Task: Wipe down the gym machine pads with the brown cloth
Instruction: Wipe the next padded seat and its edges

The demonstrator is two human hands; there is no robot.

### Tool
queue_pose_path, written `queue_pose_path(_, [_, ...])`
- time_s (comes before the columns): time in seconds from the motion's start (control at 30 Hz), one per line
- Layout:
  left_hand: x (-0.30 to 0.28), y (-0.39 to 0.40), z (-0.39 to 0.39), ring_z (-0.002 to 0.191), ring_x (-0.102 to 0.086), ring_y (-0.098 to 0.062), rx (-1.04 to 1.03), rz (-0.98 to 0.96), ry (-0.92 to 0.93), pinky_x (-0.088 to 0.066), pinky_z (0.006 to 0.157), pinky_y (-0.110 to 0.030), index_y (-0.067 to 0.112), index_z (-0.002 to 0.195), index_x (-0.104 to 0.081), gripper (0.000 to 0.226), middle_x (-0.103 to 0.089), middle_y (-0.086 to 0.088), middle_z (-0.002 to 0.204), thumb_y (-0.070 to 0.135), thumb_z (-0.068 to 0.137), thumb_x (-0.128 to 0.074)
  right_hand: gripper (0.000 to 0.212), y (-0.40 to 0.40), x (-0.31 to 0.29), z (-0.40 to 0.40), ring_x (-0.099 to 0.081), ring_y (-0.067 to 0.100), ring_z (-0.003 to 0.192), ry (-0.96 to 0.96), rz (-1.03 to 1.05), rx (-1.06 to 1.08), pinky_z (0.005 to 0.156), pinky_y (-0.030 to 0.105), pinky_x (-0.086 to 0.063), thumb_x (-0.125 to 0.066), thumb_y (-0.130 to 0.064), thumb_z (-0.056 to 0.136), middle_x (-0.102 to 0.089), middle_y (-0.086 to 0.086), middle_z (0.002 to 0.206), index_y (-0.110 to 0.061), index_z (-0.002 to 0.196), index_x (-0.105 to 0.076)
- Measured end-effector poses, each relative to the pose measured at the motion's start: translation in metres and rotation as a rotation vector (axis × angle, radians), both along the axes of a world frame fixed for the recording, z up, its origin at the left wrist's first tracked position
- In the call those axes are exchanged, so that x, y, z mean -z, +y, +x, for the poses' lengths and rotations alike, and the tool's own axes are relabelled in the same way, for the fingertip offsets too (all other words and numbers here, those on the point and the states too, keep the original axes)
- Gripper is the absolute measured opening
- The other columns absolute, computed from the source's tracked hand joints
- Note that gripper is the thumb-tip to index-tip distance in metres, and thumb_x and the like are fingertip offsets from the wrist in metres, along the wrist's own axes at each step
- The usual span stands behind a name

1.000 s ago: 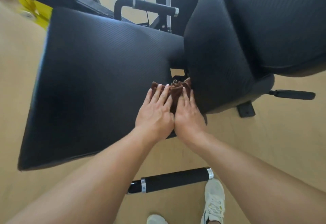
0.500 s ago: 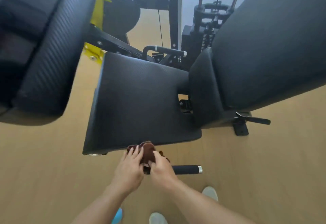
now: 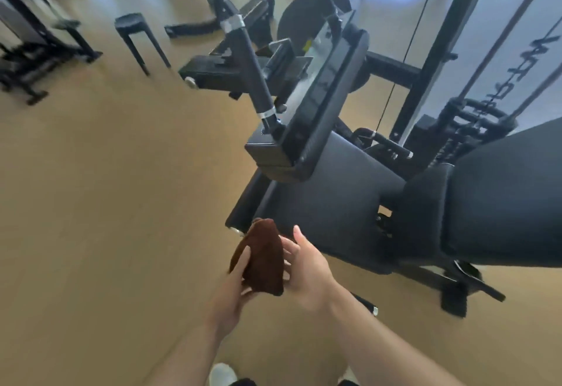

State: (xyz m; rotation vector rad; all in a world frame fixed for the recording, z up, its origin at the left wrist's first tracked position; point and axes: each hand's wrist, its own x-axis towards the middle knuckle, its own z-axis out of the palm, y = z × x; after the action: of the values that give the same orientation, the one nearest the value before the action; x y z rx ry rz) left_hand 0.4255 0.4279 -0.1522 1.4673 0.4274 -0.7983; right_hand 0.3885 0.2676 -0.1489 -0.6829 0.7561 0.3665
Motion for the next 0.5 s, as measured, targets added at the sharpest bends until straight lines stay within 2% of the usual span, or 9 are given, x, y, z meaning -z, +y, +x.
queue_pose_path(0.07, [-0.006,0.01,0.012,0.103,-0.074,-0.016,-0.02,0.076,-0.077,-0.06,0.091,-0.046,0.028,0.121,-0.07,0.046,-0.078,0.001,0.112,0.057,0.086,-0.066,0.031,0.016,-0.001,0.009,-0.07,0.029,0.109,0.045,-0.016,0.018,0.083,0.041,-0.061,-0.05,-0.03,0.106,-0.077,0.011,0.112,-0.016,0.126,-0.07])
queue_pose_path(0.17, [-0.006,0.036,0.033,0.094,-0.074,-0.016,-0.032,0.219,-0.151,-0.06,0.07,-0.027,0.022,0.107,-0.077,0.042,-0.08,-0.001,0.101,0.053,0.078,-0.076,0.04,0.061,0.015,0.029,-0.072,0.024,0.093,0.134,-0.048,-0.022,0.08,0.04,-0.058,-0.046,-0.019,0.107,-0.07,0.02,0.109,0.0,0.141,-0.053])
queue_pose_path(0.23, [-0.006,0.06,0.05,0.088,-0.074,-0.014,-0.044,0.227,-0.15,-0.054,0.059,-0.018,0.019,0.099,-0.079,0.032,-0.08,-0.001,0.093,0.046,0.082,-0.076,0.037,0.093,0.019,0.043,-0.074,0.004,0.076,0.169,-0.035,-0.078,0.09,0.04,-0.057,-0.043,-0.006,0.107,-0.065,0.029,0.118,0.014,0.138,-0.049])
queue_pose_path(0.27, [-0.005,0.075,0.059,0.085,-0.073,-0.013,-0.018,0.224,-0.144,-0.052,0.055,-0.015,0.018,0.097,-0.078,0.029,-0.08,-0.001,0.091,0.044,0.083,-0.077,0.032,0.11,0.021,0.049,-0.072,-0.001,0.067,0.177,-0.065,-0.118,0.09,0.038,-0.057,-0.041,0.0,0.106,-0.065,0.033,0.115,0.018,0.13,-0.052])
queue_pose_path(0.3, [-0.004,0.09,0.069,0.083,-0.071,-0.011,0.014,0.23,-0.14,-0.05,0.053,-0.013,0.018,0.094,-0.077,0.029,-0.079,-0.001,0.089,0.044,0.082,-0.077,0.026,0.125,0.024,0.051,-0.073,0.003,0.063,0.167,-0.056,-0.143,0.081,0.035,-0.061,-0.041,0.002,0.106,-0.069,0.031,0.105,0.016,0.119,-0.058])
queue_pose_path(0.33, [-0.003,0.105,0.08,0.082,-0.069,-0.01,0.049,0.249,-0.132,-0.05,0.055,-0.015,0.018,0.092,-0.075,0.031,-0.076,-0.001,0.089,0.047,0.081,-0.077,0.023,0.138,0.03,0.053,-0.075,0.011,0.067,0.163,-0.183,-0.131,0.073,0.035,-0.062,-0.041,0.002,0.105,-0.073,0.025,0.094,0.011,0.111,-0.062])
queue_pose_path(0.4, [-0.002,0.135,0.106,0.085,-0.065,-0.011,0.105,0.277,-0.111,-0.048,0.064,-0.022,0.018,0.09,-0.071,0.037,-0.073,0.001,0.091,0.054,0.079,-0.077,0.021,0.159,0.037,0.063,-0.075,0.028,0.084,0.193,-0.265,-0.007,0.078,0.041,-0.063,-0.046,-0.004,0.105,-0.075,0.016,0.094,0.004,0.114,-0.064])
queue_pose_path(0.47, [0.003,0.157,0.132,0.089,-0.068,-0.016,0.135,0.21,-0.098,-0.05,0.073,-0.027,0.017,0.095,-0.071,0.042,-0.075,-0.003,0.093,0.053,0.076,-0.08,0.024,0.171,0.034,0.079,-0.073,0.031,0.095,0.257,-0.391,0.085,0.084,0.047,-0.062,-0.059,-0.019,0.101,-0.075,0.013,0.104,-0.008,0.122,-0.065])
queue_pose_path(0.5, [0.006,0.165,0.146,0.094,-0.071,-0.02,0.159,0.141,-0.087,-0.055,0.081,-0.032,0.016,0.1,-0.072,0.048,-0.077,-0.006,0.096,0.053,0.071,-0.083,0.023,0.172,0.031,0.084,-0.072,0.027,0.095,0.294,-0.504,0.107,0.077,0.042,-0.063,-0.065,-0.023,0.098,-0.075,0.01,0.105,-0.015,0.119,-0.065])
